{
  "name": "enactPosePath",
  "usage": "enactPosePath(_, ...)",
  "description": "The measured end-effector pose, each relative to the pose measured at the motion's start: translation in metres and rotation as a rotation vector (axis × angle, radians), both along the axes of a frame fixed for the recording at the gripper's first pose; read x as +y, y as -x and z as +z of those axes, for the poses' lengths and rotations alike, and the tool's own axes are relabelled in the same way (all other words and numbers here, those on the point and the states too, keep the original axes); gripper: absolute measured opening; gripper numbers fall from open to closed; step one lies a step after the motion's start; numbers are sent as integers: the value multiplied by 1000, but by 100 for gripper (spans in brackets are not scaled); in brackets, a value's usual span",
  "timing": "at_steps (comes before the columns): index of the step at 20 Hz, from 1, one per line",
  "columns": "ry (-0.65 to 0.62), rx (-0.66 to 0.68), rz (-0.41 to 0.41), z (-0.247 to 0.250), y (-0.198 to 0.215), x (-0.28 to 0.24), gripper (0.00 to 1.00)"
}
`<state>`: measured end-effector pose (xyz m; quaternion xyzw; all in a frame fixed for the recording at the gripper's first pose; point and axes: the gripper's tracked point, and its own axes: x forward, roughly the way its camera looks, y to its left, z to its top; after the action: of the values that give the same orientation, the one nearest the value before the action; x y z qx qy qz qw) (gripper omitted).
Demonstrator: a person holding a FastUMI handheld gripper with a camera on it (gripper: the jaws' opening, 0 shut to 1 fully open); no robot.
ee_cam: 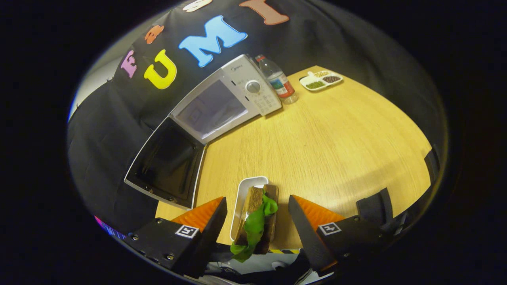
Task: Open the microwave, put the food inside, and close the microwave door.
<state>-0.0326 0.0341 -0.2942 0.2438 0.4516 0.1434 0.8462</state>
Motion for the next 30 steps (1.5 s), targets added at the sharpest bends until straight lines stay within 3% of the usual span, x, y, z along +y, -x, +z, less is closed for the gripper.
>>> enactPosePath(2, -16, 48, 14, -7, 6, 4, 91)
enactPosePath(4, -45, 80, 8, -9, 7, 8, 72)
enactPosePath(5, -57, 93, -3, -8, 7, 9, 55)
enactPosePath(7, -85, 103, -13, -4, 6, 13, 41)
enactPosePath(14, -131, 26, -19, 41, -14, 27, 41)
enactPosePath(18, -237, -15, -34, 68, -35, 50, 41)
enactPosePath(30, -439, -145, -159, 89, -144, 132, 41)
